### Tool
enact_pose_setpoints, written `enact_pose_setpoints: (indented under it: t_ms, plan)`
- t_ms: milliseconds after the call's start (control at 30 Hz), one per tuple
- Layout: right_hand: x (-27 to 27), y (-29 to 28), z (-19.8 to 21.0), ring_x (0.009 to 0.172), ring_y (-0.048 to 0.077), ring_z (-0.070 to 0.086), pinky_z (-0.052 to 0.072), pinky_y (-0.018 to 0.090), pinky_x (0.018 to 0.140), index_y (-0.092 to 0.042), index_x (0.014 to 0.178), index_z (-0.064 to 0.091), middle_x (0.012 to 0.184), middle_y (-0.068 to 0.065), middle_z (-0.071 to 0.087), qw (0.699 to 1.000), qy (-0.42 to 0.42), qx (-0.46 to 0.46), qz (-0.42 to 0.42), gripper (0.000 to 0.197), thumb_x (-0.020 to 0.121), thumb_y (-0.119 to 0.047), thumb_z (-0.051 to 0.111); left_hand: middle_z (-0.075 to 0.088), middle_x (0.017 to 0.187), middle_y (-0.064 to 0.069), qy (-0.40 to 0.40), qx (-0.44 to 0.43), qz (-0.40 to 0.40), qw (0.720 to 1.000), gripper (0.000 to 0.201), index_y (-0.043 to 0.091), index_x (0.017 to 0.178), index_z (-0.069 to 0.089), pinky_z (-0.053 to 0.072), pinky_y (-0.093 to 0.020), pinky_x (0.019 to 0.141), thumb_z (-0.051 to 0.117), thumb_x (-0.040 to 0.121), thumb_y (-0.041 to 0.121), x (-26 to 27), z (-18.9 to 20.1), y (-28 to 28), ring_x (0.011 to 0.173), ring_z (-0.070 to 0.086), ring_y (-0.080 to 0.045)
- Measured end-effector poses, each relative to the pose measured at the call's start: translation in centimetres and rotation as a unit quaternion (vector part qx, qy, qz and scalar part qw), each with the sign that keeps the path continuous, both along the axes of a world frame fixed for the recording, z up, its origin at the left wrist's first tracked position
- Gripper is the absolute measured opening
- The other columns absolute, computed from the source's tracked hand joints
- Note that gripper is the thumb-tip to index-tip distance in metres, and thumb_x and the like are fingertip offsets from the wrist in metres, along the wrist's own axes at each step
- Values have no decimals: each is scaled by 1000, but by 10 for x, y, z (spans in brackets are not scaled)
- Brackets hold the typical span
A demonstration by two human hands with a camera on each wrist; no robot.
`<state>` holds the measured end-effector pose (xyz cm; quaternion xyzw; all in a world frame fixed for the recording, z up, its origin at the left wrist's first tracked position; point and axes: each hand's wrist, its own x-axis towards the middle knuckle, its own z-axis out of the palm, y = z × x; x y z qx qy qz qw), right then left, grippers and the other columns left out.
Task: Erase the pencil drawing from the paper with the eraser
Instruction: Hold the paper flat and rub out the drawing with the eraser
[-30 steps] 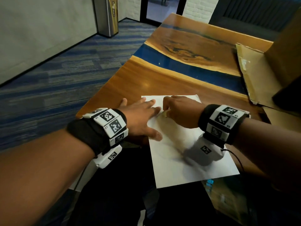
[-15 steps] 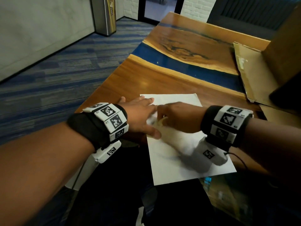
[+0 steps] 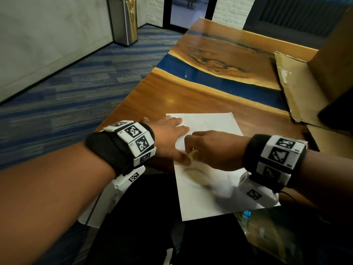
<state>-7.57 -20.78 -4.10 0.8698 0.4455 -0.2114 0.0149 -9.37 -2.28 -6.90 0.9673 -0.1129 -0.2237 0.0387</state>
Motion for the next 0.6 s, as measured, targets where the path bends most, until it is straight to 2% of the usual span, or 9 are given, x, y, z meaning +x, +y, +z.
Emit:
enact_pose_setpoints:
  t_ms: [133,233,300,400,467,567,600]
  plan:
    - [17,-2,5,96,23,57,50,37,82,-21,115,54,108,1,58,995,-58,8,-77,18,100,-29,49,-5,167,9,0,12,-10,1000,114,38,156,10,17,-75,108,53,65,91,1,0,-1,154,-5,-22]
    - [2,3,3,97,18,56,47,33,85,-21,118,56,107,-3,56,999,-23,0,-24,20,100,-30,50,-6,167,11,0,8,-9,1000,121,40,156,9,15,-75,108,58,59,93,1,-1,1,154,-6,-22]
    - [-5,5,0,97,19,57,48,33,87,-21,117,58,108,-2,60,1000,14,-8,7,21,99,-31,52,-9,167,11,6,9,-11,1000,129,40,157,4,13,-75,108,60,54,94,1,-2,2,154,-8,-22]
    - [13,1,2,97,23,58,48,34,81,-21,116,55,106,2,60,997,-42,12,-56,19,100,-29,51,-7,167,10,0,11,-20,1000,128,38,156,7,15,-77,107,57,53,95,2,-4,2,154,-7,-23]
    - [10,0,1,97,23,57,48,35,81,-21,116,53,107,0,58,997,-56,17,-55,18,100,-29,50,-8,167,11,2,12,-19,1000,129,38,156,7,15,-77,106,58,52,95,1,-5,2,154,-8,-22]
    - [-6,1,-2,96,21,57,47,35,85,-23,115,57,109,-1,60,1000,10,-6,25,19,98,-31,51,-10,167,11,10,12,-15,1000,131,39,156,3,13,-77,108,62,52,93,2,-4,3,153,-10,-22]
    - [-5,0,-1,96,21,57,48,36,86,-24,114,58,108,-1,61,1000,19,-6,22,18,98,-31,52,-10,167,11,8,14,-17,1000,131,39,157,3,14,-77,108,61,53,93,2,-3,2,153,-10,-22]
